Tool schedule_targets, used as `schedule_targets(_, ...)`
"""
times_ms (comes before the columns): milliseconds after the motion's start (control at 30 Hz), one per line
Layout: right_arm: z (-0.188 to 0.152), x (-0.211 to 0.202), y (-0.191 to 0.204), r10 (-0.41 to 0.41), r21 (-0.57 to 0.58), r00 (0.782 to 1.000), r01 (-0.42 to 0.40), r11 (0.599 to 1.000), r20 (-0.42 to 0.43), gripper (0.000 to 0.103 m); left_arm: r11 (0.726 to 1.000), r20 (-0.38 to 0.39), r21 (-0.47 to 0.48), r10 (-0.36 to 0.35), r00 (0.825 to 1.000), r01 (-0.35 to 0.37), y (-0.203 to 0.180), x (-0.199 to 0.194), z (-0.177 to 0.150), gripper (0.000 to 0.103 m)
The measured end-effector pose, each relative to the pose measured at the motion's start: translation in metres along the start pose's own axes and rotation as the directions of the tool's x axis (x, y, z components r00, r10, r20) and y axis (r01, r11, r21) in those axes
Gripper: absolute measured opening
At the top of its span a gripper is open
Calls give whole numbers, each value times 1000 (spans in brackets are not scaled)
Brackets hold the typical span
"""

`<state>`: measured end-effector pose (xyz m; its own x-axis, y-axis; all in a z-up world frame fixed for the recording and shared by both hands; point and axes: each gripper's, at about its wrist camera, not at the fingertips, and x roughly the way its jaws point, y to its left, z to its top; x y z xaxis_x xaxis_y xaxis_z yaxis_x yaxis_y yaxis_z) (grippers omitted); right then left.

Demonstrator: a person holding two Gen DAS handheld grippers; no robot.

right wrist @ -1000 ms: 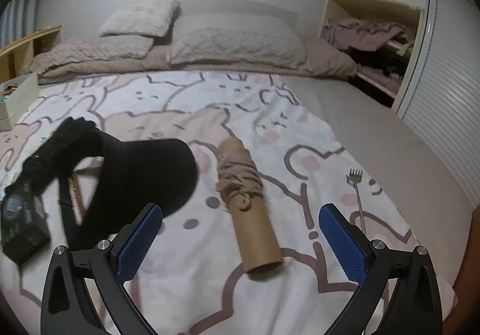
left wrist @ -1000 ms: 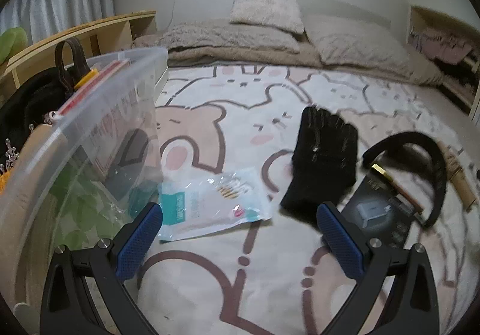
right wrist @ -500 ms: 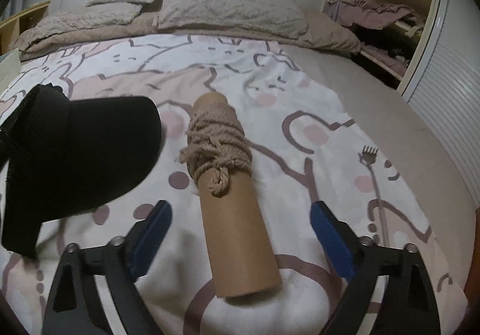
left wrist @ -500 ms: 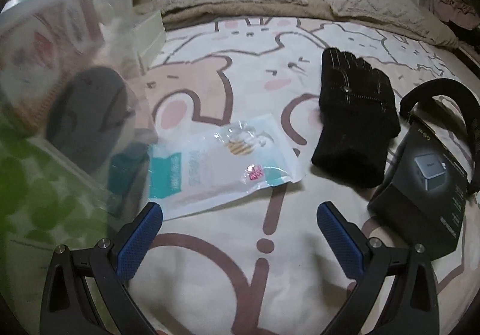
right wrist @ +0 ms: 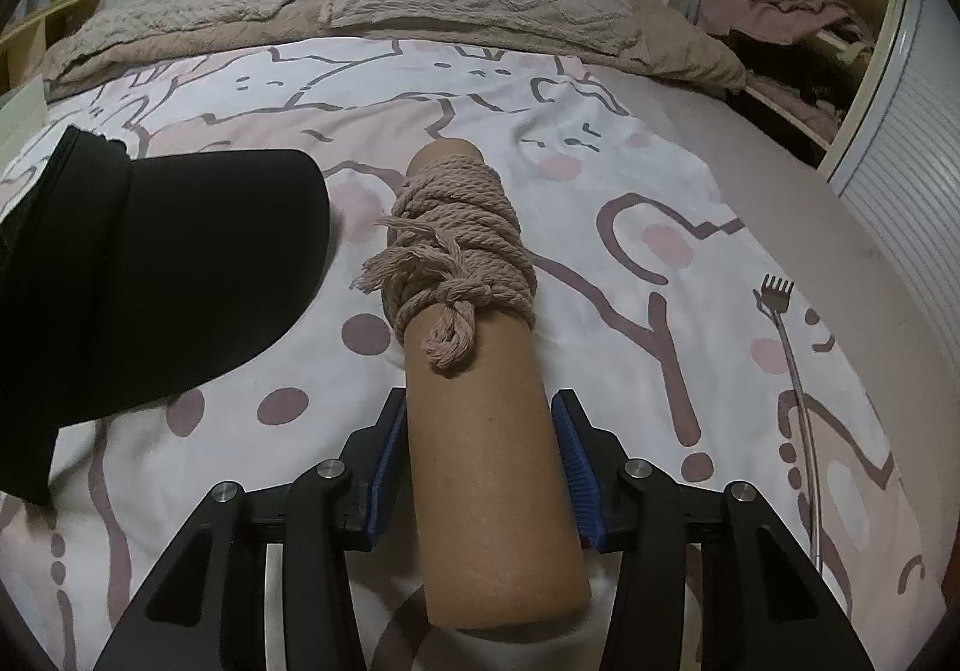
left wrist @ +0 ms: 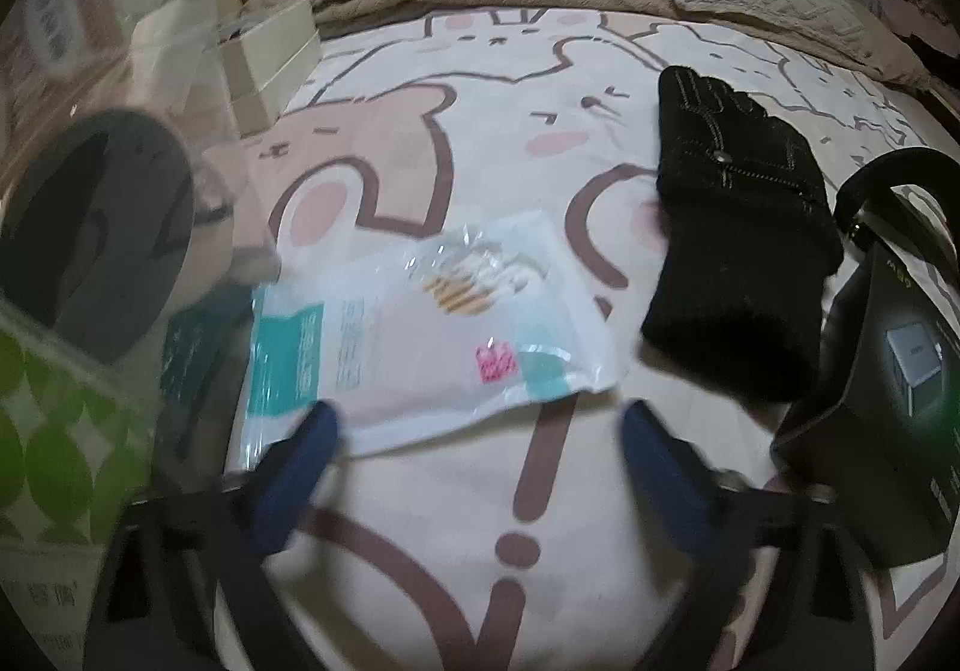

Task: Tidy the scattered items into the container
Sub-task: 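Grasp the rope-wrapped cardboard tube with the right tool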

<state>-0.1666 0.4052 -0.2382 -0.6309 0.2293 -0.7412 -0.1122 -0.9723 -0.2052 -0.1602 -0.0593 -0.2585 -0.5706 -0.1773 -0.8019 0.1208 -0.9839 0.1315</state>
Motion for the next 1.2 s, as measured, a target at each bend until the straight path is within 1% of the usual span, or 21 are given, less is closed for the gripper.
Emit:
schedule_targets(33, 0, 0, 1, -4, -5, 1000, 4, 1000, 1, 48, 1000, 0, 9, -5, 1000, 5, -2, 1, 2, 75)
schedule_targets(67, 0, 0, 2, -7, -8, 1000, 7, 1000, 3, 48, 1000, 0, 18, -11, 1000, 11, -3, 3, 3, 73)
schedule_targets(167, 0, 0, 2, -13, -12, 1000, 13, 1000, 5, 48, 998, 20, 58, -12, 1000, 11, -9, 3, 3, 60)
schedule_targets(233, 0, 0, 2, -18, -16, 1000, 18, 1000, 6, 48, 995, 36, 99, -12, 999, 9, -15, 1, 2, 46)
schedule_targets(267, -1, 0, 3, -21, -19, 1000, 21, 1000, 8, 48, 993, 42, 117, -10, 999, 5, -18, 0, 3, 41)
schedule_targets(333, -1, 0, 3, -24, -23, 1000, 24, 999, 12, 48, 987, 55, 162, 2, 998, -11, -26, -1, 2, 29)
schedule_targets(400, -1, -1, 3, -19, -22, 1000, 19, 1000, 18, 47, 983, 62, 182, -4, 998, -7, -29, -2, 2, 26)
schedule_targets(467, -1, -3, 2, -8, -19, 1000, 8, 1000, 29, 46, 984, 69, 179, -16, 997, 4, -27, -5, 2, 21)
schedule_targets(600, -3, -10, 6, 1, -31, 998, 1, 1000, 59, 44, 987, 91, 161, -31, 995, 16, -25, -16, 2, 17)
schedule_targets(667, -3, -14, 7, 5, -31, 998, -3, 1000, 69, 44, 988, 90, 147, -49, 995, 36, -23, -22, 0, 12)
schedule_targets(700, -4, -16, 6, 11, -25, 997, -9, 1000, 73, 44, 990, 86, 134, -64, 994, 52, -20, -25, -2, 11)
schedule_targets(767, -4, -19, 4, 31, -8, 997, -30, 1000, 72, 44, 991, 83, 121, -75, 994, 64, -19, -31, -4, 11)
schedule_targets(867, -8, -26, 1, 63, 15, 996, -64, 998, 68, 43, 991, 95, 119, -70, 993, 58, -19, -41, -7, 11)
schedule_targets(1000, -15, -40, -1, 109, 42, 992, -111, 993, 59, 43, 991, 99, 111, -92, 991, 81, -19, -56, -11, 11)
schedule_targets(1100, -19, -52, -1, 144, 45, 988, -146, 988, 55, 43, 990, 120, 118, -94, 988, 80, -21, -69, -18, 11)
schedule_targets(1200, -23, -68, 0, 172, 46, 983, -175, 983, 62, 43, 987, 121, 123, -115, 986, 100, -25, -81, -28, 11)
